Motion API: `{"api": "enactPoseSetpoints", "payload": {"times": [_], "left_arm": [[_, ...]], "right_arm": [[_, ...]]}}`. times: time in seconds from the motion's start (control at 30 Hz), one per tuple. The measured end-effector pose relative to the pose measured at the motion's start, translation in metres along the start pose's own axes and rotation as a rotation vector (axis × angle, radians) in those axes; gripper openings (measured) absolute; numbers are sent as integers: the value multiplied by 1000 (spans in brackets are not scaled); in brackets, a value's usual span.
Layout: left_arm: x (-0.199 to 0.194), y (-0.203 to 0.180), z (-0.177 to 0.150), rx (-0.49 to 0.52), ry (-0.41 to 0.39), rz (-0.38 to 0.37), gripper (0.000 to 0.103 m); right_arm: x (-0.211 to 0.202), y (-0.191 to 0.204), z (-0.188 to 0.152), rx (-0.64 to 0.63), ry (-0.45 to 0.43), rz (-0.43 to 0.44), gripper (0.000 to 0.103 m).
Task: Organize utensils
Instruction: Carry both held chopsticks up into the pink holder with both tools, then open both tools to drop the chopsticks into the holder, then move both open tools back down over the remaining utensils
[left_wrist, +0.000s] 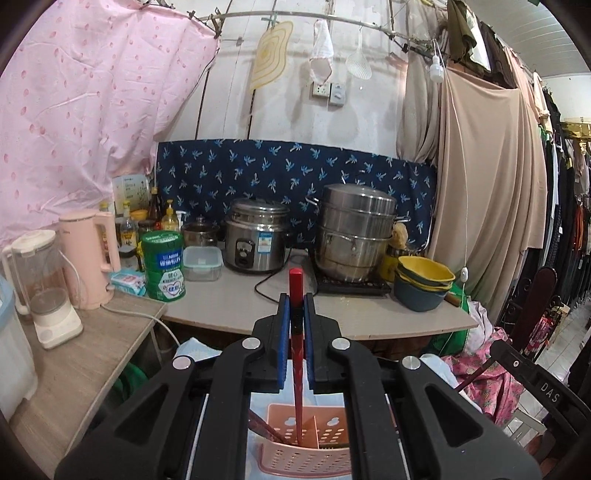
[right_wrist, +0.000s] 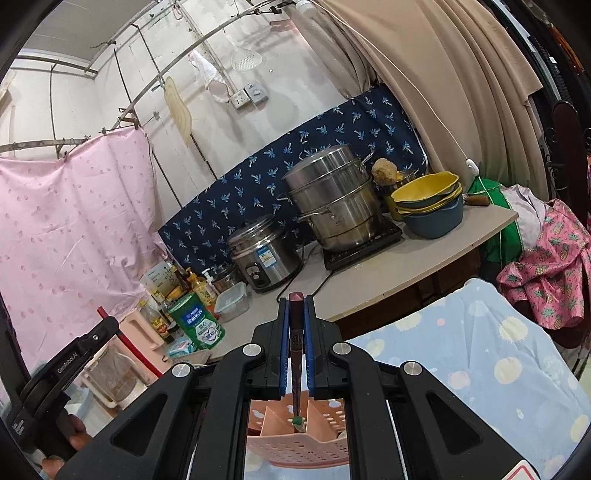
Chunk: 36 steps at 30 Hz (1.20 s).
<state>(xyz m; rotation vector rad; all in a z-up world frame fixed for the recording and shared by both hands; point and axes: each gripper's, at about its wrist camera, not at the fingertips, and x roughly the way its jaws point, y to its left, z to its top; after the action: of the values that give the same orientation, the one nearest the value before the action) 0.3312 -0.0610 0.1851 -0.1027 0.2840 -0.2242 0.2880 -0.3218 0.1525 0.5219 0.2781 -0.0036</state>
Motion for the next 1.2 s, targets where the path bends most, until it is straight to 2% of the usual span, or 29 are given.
{"api": "enactPoseSetpoints", "payload": {"times": [0.27,0.33,0.4,0.47,0.57,0.93,1.2], "left_arm": [[6,2,-9,-8,28,1,8],[5,2,-10,-10,37,3,17],[3,2,-11,-7,32,12,32],[0,3,-12,-5,29,19,39],[-4,5,-14,-9,38,20,43],[-30,6,-21,2,59,39,45],[-52,6,-40,22,107,57,45]], "right_arm": [[9,5,-14,-30,49,0,8],[8,5,-16,-29,49,-4,12],[6,6,-16,-33,43,-9,16],[3,7,-17,-34,38,-9,19],[-2,9,-17,-39,38,-7,20],[-27,15,-30,-52,55,12,21],[-51,21,-50,-68,82,19,21]]}}
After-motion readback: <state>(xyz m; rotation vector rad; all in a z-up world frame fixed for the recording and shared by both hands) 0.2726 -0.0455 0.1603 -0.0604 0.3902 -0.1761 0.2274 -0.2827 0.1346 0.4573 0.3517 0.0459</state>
